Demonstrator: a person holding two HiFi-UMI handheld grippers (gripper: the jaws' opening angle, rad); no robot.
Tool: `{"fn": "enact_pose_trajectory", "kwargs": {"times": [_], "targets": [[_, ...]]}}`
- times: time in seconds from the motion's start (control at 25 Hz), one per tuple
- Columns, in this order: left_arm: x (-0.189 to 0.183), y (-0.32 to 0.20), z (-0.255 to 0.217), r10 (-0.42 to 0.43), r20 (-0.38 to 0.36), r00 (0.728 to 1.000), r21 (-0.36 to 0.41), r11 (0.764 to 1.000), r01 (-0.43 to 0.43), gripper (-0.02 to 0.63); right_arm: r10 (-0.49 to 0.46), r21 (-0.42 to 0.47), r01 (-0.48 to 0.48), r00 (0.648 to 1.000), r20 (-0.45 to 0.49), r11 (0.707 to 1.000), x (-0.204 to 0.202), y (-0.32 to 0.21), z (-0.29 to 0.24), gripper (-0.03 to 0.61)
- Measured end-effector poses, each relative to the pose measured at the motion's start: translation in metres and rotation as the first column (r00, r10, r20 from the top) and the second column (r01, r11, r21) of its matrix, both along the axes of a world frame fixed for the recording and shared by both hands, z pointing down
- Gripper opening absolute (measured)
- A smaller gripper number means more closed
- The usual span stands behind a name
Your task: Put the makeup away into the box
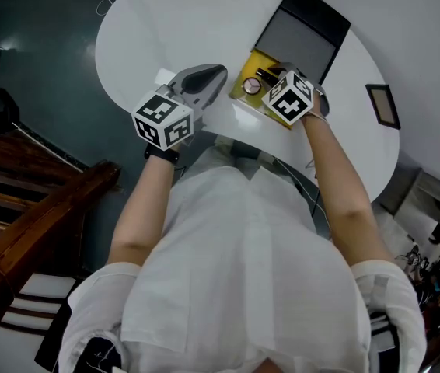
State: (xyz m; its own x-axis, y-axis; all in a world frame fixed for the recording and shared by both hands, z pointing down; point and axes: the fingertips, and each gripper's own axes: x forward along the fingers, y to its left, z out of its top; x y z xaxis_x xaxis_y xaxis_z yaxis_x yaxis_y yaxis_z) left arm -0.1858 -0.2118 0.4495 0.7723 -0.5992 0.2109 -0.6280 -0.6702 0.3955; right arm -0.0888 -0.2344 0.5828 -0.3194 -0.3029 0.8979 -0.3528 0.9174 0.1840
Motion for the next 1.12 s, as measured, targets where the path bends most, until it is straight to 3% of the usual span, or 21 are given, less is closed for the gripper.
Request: {"fn": "enact_pose_trajectory", "kwargs": {"times": [0.48, 1.12], "targets": [[0.052, 0.004, -0.013, 0.114, 0.011, 0.993, 0.026, 0.993, -0.115, 0.02, 0.102, 0.082, -0.11, 0.99, 0.097, 0.991, 0.046, 0.008, -0.051, 0.104], [0.185, 0.033, -0.015, 0.346, 0.02, 0.938, 0.037, 0.937, -0.347, 0.02, 0.356, 0.079, -0.364, 0.929, 0.107, 0.928, 0.198, 0.067, -0.053, 0.104]]}}
